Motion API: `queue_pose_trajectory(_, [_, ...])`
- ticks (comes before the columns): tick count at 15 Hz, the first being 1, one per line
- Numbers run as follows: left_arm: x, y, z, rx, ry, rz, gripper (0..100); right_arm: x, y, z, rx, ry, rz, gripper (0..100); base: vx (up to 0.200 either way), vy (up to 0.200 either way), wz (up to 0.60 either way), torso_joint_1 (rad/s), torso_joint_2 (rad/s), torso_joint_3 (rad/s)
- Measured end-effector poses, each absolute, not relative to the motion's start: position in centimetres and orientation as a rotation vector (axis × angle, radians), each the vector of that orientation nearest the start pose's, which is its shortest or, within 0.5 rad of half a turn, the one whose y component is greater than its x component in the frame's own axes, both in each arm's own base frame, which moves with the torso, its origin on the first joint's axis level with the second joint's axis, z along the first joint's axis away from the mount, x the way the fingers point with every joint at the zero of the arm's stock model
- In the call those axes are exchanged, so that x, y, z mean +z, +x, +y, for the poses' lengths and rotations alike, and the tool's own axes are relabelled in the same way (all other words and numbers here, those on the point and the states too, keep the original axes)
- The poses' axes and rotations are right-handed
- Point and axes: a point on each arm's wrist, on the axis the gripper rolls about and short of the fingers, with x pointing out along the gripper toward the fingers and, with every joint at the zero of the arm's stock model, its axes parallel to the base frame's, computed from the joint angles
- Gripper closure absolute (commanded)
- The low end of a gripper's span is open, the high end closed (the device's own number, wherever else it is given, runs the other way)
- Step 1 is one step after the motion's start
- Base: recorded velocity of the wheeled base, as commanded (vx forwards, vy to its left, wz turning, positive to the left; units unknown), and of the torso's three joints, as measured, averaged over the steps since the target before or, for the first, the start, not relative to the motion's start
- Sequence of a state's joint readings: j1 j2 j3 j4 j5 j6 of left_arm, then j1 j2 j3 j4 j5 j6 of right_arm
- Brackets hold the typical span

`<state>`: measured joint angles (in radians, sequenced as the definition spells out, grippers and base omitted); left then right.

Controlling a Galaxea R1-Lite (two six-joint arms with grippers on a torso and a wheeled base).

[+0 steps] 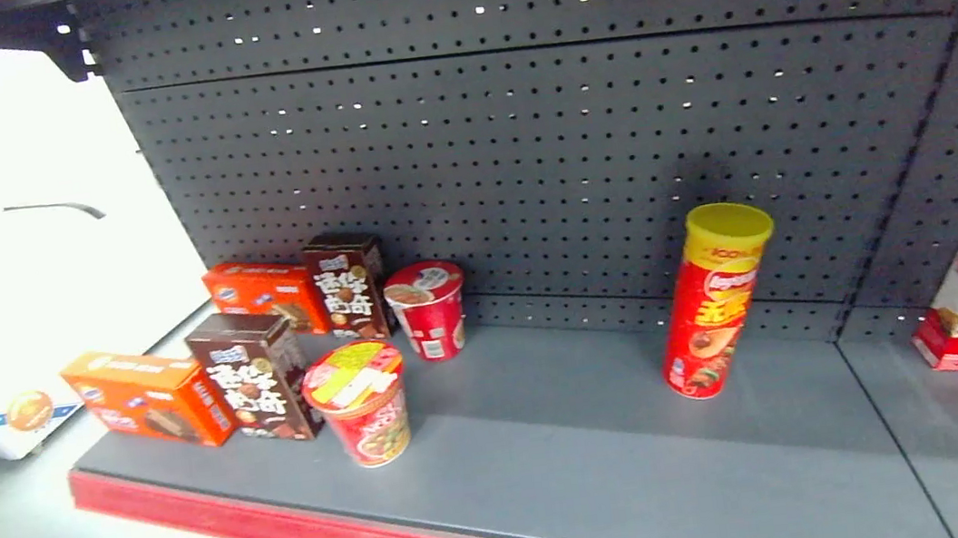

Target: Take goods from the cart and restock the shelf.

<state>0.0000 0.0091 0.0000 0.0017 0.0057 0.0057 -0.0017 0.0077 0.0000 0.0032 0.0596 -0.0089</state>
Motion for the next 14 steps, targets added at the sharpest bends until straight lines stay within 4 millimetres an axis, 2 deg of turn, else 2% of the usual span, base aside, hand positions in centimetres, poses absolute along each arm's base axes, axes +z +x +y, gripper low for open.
queue_pose_trajectory(12, [7.57,-2.21,0.01,0.007,0.004,0.009,0,7.53,-2.23,0.14,0.058,-0.009,0.011,0,0.0,0.0,0.6,0.002,0.0,0.002])
queue_pose_trajectory(14, [7.57,-2.21,0.02,0.01,0.004,0.009,0,7.54,-2.23,0.14,0.058,-0.008,0.01,0,0.0,0.0,0.0,0.0,0.0,0.0])
